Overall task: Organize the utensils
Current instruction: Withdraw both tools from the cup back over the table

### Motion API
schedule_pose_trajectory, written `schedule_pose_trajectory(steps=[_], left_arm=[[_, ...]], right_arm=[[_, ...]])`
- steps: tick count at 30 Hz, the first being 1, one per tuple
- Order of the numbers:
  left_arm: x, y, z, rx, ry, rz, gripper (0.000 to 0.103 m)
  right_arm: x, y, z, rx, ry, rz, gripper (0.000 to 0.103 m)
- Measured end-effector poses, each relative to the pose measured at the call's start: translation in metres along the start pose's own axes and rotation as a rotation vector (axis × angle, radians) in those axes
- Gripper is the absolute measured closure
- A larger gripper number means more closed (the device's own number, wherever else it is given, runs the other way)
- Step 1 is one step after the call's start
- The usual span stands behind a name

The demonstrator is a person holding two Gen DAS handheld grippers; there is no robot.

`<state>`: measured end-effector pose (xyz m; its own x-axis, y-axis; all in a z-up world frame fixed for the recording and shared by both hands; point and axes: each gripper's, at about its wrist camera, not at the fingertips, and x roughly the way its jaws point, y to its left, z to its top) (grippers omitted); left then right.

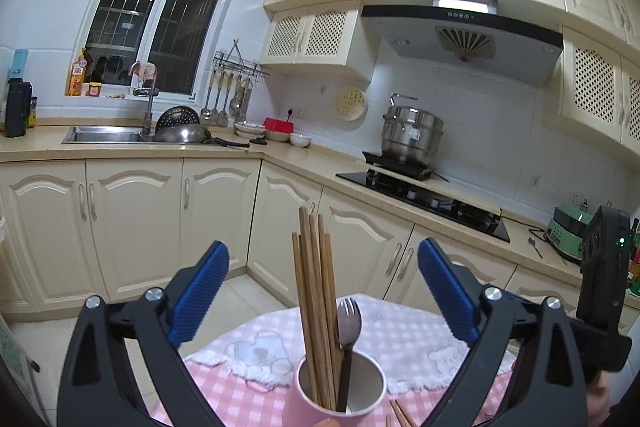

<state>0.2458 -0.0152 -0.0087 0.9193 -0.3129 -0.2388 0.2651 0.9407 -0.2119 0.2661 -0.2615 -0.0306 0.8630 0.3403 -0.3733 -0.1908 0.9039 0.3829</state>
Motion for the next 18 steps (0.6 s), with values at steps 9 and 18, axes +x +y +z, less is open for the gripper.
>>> schedule_pose_trajectory(steps=[9, 18], left_arm=[[-0.021, -0.008, -0.009, 0.055, 0.096, 0.044, 0.01], [-0.02, -0.015, -0.036, 0.106, 0.227, 0.044, 0.01]], right_arm=[[-0.023, -0.017, -0.008, -0.022, 0.144, -0.1, 0.007], [-0.033, -0.035, -0.032, -0.017, 0.265, -0.166, 0.007]])
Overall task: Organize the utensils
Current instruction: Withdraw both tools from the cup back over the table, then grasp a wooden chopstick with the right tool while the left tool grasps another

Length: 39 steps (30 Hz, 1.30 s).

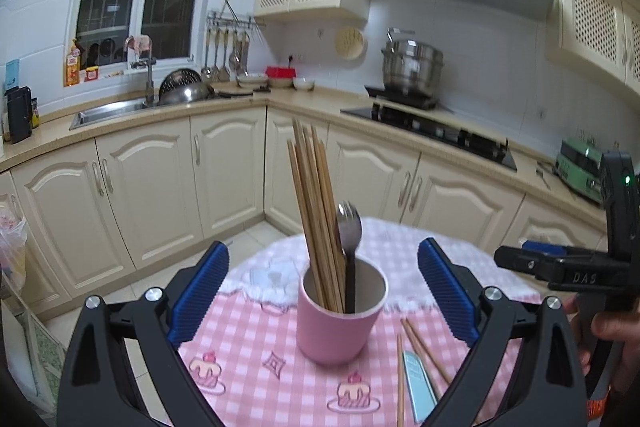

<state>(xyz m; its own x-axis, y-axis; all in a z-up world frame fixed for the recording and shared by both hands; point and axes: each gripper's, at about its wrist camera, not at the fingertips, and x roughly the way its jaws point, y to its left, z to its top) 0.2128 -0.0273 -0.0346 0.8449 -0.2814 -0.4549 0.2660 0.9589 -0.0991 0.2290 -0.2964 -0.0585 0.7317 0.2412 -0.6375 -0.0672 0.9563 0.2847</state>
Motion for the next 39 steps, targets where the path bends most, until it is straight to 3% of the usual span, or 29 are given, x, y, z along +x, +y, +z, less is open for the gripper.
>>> schedule_pose_trajectory(steps=[8, 30, 39], left_arm=[[0.012, -0.011, -0.02, 0.058, 0.101, -0.02, 0.01], [0.08, -0.048, -0.099, 0.23, 0.493, -0.064, 0.01], [0.101, -0.058, -0.118, 0.285, 0.588, -0.055, 0.01]], right_arm=[[0.006, -0.007, -0.018, 0.002, 0.075, -0.029, 0.007], [0.035, -0.018, -0.062, -0.06, 0.258, -0.103, 0.007], [0.045, -0.017, -0.075, -0.089, 0.317, -0.11, 0.007]])
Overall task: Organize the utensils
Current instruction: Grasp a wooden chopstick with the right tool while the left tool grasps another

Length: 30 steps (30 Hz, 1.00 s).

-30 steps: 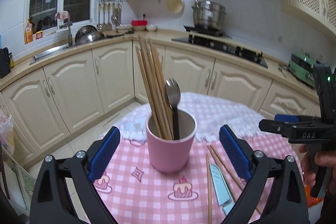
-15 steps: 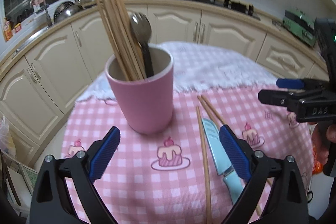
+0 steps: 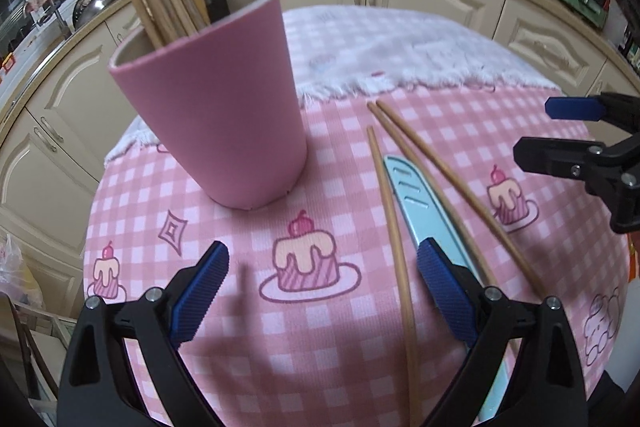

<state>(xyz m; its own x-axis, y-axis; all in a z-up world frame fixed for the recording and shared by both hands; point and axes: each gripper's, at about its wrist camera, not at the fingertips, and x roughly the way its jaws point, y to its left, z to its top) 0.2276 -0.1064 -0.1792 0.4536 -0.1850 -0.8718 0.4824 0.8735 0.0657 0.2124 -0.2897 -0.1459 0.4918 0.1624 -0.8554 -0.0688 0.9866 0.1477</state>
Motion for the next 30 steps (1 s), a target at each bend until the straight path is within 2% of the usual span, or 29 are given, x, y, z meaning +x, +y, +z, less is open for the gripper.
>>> schedule_pose_trajectory(steps=[6, 8, 13, 20, 24, 27, 28, 29, 30], left_arm=[[0.011, -0.005, 0.001, 0.039, 0.045, 0.009, 0.01], [0.012, -0.006, 0.002, 0.05, 0.055, 0.005, 0.018], [0.014, -0.012, 0.008, 0.081, 0.069, -0.022, 0.028], [0.019, -0.02, 0.016, 0.121, 0.1, -0.064, 0.045], [0.022, -0.023, 0.022, 0.15, 0.131, -0.082, 0.054], [0.025, -0.024, 0.027, 0.165, 0.147, -0.114, 0.066], [0.026, -0.025, 0.029, 0.166, 0.148, -0.123, 0.074], [0.027, -0.025, 0.031, 0.169, 0.148, -0.124, 0.094], [0.027, -0.027, 0.033, 0.171, 0.148, -0.12, 0.096]], right_arm=[[0.012, 0.011, -0.005, -0.065, 0.051, -0.01, 0.007], [0.017, 0.015, -0.006, -0.086, 0.072, -0.01, 0.008], [0.031, 0.025, -0.007, -0.112, 0.127, -0.009, 0.035], [0.038, 0.041, -0.002, -0.143, 0.152, -0.015, 0.052], [0.043, 0.043, 0.008, -0.127, 0.169, -0.021, 0.065], [0.048, 0.051, 0.012, -0.162, 0.171, -0.041, 0.071], [0.049, 0.054, 0.013, -0.183, 0.167, -0.034, 0.079], [0.049, 0.055, 0.013, -0.189, 0.163, -0.023, 0.083], [0.048, 0.054, 0.013, -0.185, 0.159, -0.008, 0.092]])
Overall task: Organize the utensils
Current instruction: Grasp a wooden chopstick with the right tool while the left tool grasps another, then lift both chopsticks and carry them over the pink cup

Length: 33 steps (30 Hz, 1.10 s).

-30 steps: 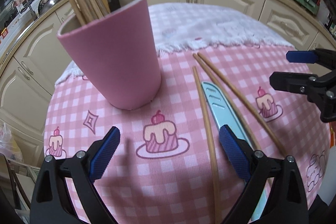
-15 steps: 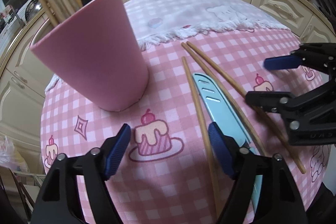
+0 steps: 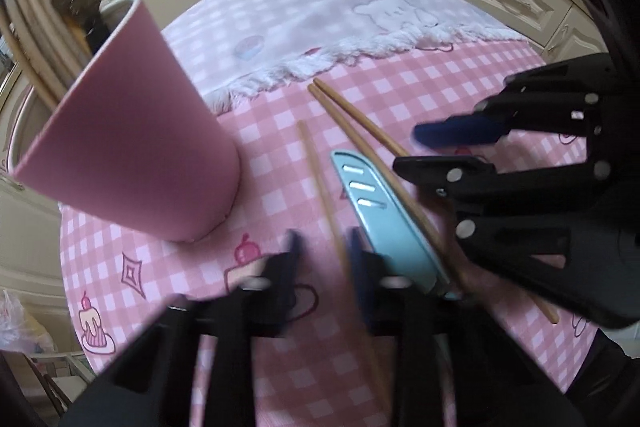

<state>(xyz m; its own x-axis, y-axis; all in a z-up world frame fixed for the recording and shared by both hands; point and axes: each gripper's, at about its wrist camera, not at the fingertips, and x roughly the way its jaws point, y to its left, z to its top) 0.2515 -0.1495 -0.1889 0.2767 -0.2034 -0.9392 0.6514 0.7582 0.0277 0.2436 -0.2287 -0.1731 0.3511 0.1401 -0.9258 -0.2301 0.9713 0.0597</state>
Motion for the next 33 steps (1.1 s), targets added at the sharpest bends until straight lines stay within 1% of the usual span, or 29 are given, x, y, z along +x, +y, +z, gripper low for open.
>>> schedule_pose_trajectory(steps=[1, 4, 8, 11, 14, 17, 22, 27, 29, 33], left_arm=[[0.0, -0.001, -0.001, 0.002, -0.006, 0.007, 0.098], [-0.002, -0.001, -0.006, -0.017, -0.023, 0.008, 0.098], [-0.013, 0.01, -0.015, -0.082, -0.067, 0.012, 0.098], [-0.026, 0.017, -0.019, -0.129, -0.117, 0.013, 0.098], [-0.044, 0.02, -0.022, -0.159, -0.184, 0.004, 0.098], [-0.063, 0.021, -0.025, -0.184, -0.269, -0.009, 0.098], [-0.098, 0.025, -0.029, -0.221, -0.419, -0.006, 0.098], [-0.13, 0.04, -0.036, -0.277, -0.559, 0.004, 0.098], [-0.138, 0.041, -0.031, -0.294, -0.598, 0.009, 0.098], [-0.155, 0.05, -0.032, -0.338, -0.681, 0.024, 0.098]], right_arm=[[0.0, -0.001, -0.001, 0.003, -0.005, 0.009, 0.095], [-0.005, -0.011, -0.006, 0.052, -0.03, 0.061, 0.096], [-0.018, -0.022, -0.011, 0.095, -0.084, 0.114, 0.097], [-0.03, -0.03, -0.013, 0.124, -0.137, 0.15, 0.097], [-0.046, -0.039, -0.012, 0.151, -0.21, 0.189, 0.097], [-0.059, -0.046, -0.011, 0.169, -0.279, 0.214, 0.097], [-0.081, -0.053, -0.009, 0.184, -0.379, 0.255, 0.097], [-0.093, -0.052, -0.005, 0.175, -0.431, 0.266, 0.097], [-0.097, -0.052, -0.003, 0.174, -0.453, 0.274, 0.097], [-0.11, -0.048, -0.001, 0.157, -0.498, 0.282, 0.097]])
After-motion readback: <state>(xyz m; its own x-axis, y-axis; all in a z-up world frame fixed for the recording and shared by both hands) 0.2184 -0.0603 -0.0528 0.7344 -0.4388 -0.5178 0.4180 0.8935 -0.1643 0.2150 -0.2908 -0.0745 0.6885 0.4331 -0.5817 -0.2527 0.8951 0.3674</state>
